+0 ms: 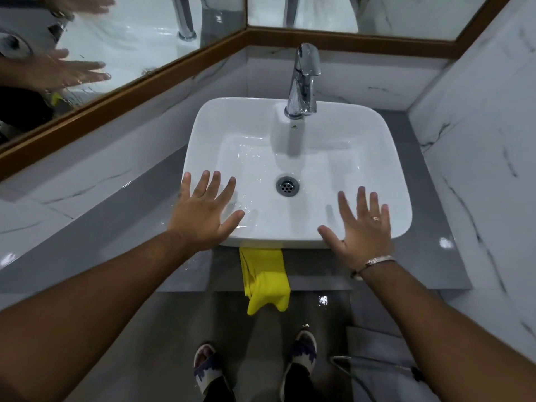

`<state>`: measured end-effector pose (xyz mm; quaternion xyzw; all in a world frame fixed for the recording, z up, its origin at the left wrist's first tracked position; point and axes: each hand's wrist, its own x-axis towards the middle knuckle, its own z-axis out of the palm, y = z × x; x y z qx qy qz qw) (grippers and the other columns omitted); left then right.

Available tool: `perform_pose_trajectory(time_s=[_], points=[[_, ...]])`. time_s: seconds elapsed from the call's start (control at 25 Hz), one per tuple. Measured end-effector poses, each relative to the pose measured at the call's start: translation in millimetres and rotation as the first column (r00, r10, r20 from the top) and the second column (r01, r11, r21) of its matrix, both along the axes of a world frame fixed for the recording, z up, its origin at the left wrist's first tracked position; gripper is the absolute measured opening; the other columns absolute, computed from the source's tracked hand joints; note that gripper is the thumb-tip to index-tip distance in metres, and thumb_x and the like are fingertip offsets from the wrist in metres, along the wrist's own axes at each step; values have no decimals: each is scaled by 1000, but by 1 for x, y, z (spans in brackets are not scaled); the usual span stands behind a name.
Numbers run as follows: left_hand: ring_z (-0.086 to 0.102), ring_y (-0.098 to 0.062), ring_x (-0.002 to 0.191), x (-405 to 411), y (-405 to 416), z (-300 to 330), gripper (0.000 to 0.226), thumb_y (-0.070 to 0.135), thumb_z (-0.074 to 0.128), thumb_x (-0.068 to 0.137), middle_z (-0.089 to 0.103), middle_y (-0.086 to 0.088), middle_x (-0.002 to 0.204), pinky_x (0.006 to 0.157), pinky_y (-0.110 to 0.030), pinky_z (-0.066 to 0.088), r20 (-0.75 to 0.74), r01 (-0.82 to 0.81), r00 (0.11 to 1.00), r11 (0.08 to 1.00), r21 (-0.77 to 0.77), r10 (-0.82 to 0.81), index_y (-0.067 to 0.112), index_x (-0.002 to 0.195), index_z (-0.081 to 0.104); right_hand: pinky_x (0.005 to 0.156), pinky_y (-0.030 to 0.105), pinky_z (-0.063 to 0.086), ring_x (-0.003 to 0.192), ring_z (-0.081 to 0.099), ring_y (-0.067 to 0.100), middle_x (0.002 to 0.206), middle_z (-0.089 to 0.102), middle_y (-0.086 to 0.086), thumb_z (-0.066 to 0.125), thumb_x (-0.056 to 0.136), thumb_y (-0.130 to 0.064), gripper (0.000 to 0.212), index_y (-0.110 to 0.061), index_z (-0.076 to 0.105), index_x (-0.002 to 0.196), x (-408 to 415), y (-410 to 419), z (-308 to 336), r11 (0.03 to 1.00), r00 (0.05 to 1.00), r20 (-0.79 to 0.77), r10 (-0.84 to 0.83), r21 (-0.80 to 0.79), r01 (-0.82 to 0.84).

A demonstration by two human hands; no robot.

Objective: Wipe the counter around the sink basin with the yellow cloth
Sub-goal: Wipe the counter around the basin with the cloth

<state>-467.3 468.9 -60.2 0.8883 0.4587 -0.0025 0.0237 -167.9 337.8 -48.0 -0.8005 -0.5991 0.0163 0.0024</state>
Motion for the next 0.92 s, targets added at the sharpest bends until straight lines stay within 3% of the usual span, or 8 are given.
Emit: perform_pose_trajectory(time_s=[0.12,0.28,0.36,0.48,0.56,0.72,0.8,0.92], points=[[12,-35,147,0,-2,6,76,69,13,89,20,-13,159,114,-66,-2,3,22,1000,1000,-3,-22,26,152,15,114,57,-2,144,-4,37,158,-1,14,9,78,-76,82,-31,12,147,-2,13,-6,989,995,88,56,-142,-43],[12,-37,147,-15,-41,7,75,62,31,89,18,-13,160,112,-66,1,140,-51,989,998,34,46,19,150,25,114,59,-6,144,-9,34,159,-5,12,7,80,-72,77,-33,9,146,-40,31,-5,977,990,-1,138,-164,-136],[20,-36,145,-30,-94,-11,69,53,40,90,25,-15,156,116,-60,12,271,-43,962,999,33,33,13,145,35,115,58,-6,144,-7,33,159,-2,11,7,81,-69,75,-33,10,146,-80,49,-9,961,972,-88,219,-154,-231],[33,-32,139,-23,-159,-51,53,35,49,90,44,-14,147,110,-51,30,373,149,919,988,-39,-124,11,137,49,116,56,-1,145,1,32,159,8,11,10,83,-62,70,-30,17,145,-118,66,-13,952,951,-167,262,-116,-283],[42,-31,133,7,-166,-69,52,31,53,87,50,-13,143,110,-45,31,319,192,938,971,-141,-139,12,135,51,115,57,5,144,7,33,157,14,12,12,83,-59,68,-29,20,144,-119,68,-15,953,951,-156,268,-104,-285],[52,-35,123,55,-137,-86,59,43,46,89,55,-12,137,102,-42,39,196,-14,978,962,-271,70,12,138,46,115,57,7,144,7,32,157,14,12,9,83,-58,68,-29,17,144,-117,68,-17,948,949,-155,275,-123,-294],[53,-34,124,45,-131,-99,58,46,46,86,57,-12,136,99,-41,41,146,40,989,942,-334,10,13,134,52,115,56,8,145,6,31,157,13,11,9,83,-59,68,-29,17,144,-116,70,-16,946,950,-173,261,-148,-287],[60,-37,113,-31,-113,-105,53,45,47,84,62,-16,125,97,-44,34,103,46,994,968,-245,-21,12,125,58,115,55,11,144,7,31,157,14,11,8,83,-58,69,-29,18,144,-115,69,-15,945,948,-182,262,-151,-291]])
